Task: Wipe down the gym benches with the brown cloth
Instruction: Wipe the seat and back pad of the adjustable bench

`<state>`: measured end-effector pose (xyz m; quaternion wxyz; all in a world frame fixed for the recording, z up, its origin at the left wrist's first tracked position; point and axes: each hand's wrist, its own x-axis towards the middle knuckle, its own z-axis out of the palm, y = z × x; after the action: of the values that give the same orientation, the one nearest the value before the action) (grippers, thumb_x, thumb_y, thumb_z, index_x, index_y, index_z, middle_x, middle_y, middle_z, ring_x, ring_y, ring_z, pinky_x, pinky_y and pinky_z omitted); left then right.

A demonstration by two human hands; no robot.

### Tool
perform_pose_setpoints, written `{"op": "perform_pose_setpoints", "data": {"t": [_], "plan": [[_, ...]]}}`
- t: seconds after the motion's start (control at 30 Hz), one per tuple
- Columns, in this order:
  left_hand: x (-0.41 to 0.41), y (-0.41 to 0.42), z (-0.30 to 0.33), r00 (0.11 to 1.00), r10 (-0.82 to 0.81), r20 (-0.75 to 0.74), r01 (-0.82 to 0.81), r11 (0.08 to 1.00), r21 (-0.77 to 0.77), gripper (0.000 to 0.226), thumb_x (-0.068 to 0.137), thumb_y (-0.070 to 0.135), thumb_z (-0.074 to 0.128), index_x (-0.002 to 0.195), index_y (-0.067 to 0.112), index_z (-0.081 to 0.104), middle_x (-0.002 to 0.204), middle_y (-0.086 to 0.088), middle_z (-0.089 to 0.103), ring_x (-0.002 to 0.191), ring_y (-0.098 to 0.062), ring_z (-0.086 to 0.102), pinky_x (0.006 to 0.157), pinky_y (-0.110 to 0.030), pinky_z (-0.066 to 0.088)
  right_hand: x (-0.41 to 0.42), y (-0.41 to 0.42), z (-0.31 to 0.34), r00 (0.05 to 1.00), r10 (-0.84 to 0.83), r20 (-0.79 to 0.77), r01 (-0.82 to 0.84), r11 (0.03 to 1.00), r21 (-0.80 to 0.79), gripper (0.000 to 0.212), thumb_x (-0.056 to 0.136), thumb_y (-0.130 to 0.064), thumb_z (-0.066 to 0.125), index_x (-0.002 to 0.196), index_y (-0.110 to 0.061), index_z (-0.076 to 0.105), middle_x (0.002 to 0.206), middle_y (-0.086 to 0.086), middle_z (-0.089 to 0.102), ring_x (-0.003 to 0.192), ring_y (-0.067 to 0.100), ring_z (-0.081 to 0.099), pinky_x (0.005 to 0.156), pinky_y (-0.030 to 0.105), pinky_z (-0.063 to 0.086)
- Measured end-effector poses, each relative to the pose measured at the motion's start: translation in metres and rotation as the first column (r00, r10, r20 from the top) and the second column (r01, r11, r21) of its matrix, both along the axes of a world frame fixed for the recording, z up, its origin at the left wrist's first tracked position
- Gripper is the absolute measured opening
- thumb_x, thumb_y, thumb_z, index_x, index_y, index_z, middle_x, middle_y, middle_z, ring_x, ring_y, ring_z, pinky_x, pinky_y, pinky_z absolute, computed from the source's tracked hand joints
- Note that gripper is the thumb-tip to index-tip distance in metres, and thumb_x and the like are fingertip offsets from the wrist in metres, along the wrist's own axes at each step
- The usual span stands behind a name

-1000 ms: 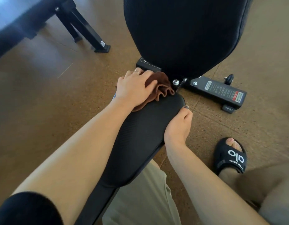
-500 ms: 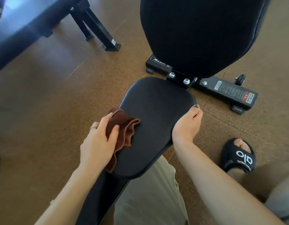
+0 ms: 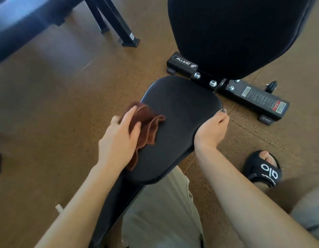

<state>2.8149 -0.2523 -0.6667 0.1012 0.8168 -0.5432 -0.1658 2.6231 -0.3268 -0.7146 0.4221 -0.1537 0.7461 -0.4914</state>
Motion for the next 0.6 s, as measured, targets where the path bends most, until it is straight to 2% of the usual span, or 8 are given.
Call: {"op": "perform_pose_setpoints", "data": {"t": [0.07, 0.13, 0.23, 0.3, 0.37, 0.47, 0.6], "plan": [[0.004, 0.033, 0.005, 0.999, 0.039, -0.034, -0.039, 0.999, 0.011, 0.051, 0.104, 0.052, 0.041, 0.154, 0.053, 0.029, 0.136, 0.001, 0.048, 0.111, -0.027, 0.060, 0.084, -0.042, 0.047, 0.001, 0.000, -0.001, 1.000, -0.005, -0.005, 0.005, 1.000, -0.001, 0.047, 0.113, -0.045, 0.024, 0.145, -0.025, 0.051, 0.135, -0.007, 0.059, 0.116, 0.010, 0.052, 0.093, 0.026, 0.036], [0.006, 0.025, 0.003, 0.999, 0.048, 0.013, -0.048, 0.999, -0.004, 0.050, 0.104, 0.051, 0.041, 0.153, 0.051, 0.032, 0.132, 0.000, 0.052, 0.110, -0.028, 0.061, 0.083, -0.042, 0.046, 0.002, -0.001, -0.001, 1.000, -0.016, -0.020, 0.016, 1.000, 0.006, 0.047, 0.113, -0.045, 0.025, 0.144, -0.024, 0.053, 0.137, -0.005, 0.061, 0.117, 0.012, 0.053, 0.092, 0.026, 0.037], [-0.001, -0.045, -0.008, 0.999, 0.020, 0.032, -0.020, 1.000, -0.015, 0.046, 0.106, 0.050, 0.039, 0.152, 0.046, 0.035, 0.130, -0.004, 0.060, 0.118, -0.032, 0.060, 0.089, -0.045, 0.045, 0.002, -0.002, -0.004, 1.000, -0.016, -0.024, 0.016, 1.000, -0.006, 0.046, 0.113, -0.045, 0.025, 0.139, -0.022, 0.055, 0.131, -0.001, 0.063, 0.117, 0.017, 0.058, 0.089, 0.028, 0.039], [-0.011, -0.093, -0.014, 1.000, -0.010, -0.004, 0.010, 1.000, 0.004, 0.047, 0.107, 0.050, 0.036, 0.154, 0.042, 0.034, 0.131, -0.009, 0.062, 0.119, -0.035, 0.060, 0.086, -0.043, 0.042, 0.000, -0.001, -0.004, 0.999, -0.009, -0.034, 0.009, 1.000, -0.010, 0.046, 0.112, -0.045, 0.025, 0.137, -0.022, 0.056, 0.125, -0.002, 0.064, 0.113, 0.018, 0.058, 0.088, 0.030, 0.039], [-0.018, -0.107, -0.013, 1.000, -0.027, 0.000, 0.027, 1.000, 0.011, 0.049, 0.108, 0.050, 0.034, 0.157, 0.040, 0.031, 0.134, -0.012, 0.059, 0.116, -0.037, 0.061, 0.084, -0.042, 0.041, -0.002, -0.001, -0.002, 0.999, 0.005, -0.038, -0.006, 1.000, -0.010, 0.046, 0.113, -0.044, 0.025, 0.139, -0.021, 0.055, 0.122, -0.005, 0.060, 0.110, 0.016, 0.055, 0.087, 0.029, 0.036], [-0.008, -0.046, -0.008, 0.997, -0.062, 0.041, 0.061, 0.998, 0.022, 0.052, 0.108, 0.050, 0.034, 0.159, 0.045, 0.024, 0.142, -0.010, 0.050, 0.116, -0.034, 0.060, 0.088, -0.044, 0.046, -0.003, 0.000, 0.002, 0.999, 0.015, -0.029, -0.015, 1.000, -0.006, 0.046, 0.113, -0.043, 0.025, 0.142, -0.022, 0.053, 0.127, -0.005, 0.059, 0.111, 0.015, 0.052, 0.090, 0.028, 0.035], [0.005, 0.063, 0.006, 0.992, 0.056, -0.109, -0.055, 0.998, 0.017, 0.054, 0.106, 0.045, 0.040, 0.158, 0.047, 0.026, 0.149, 0.000, 0.039, 0.107, -0.021, 0.057, 0.091, -0.042, 0.048, 0.000, 0.002, 0.000, 1.000, 0.005, -0.020, -0.005, 1.000, -0.016, 0.048, 0.113, -0.045, 0.024, 0.144, -0.023, 0.052, 0.136, -0.003, 0.060, 0.121, 0.015, 0.055, 0.095, 0.028, 0.037]]}}
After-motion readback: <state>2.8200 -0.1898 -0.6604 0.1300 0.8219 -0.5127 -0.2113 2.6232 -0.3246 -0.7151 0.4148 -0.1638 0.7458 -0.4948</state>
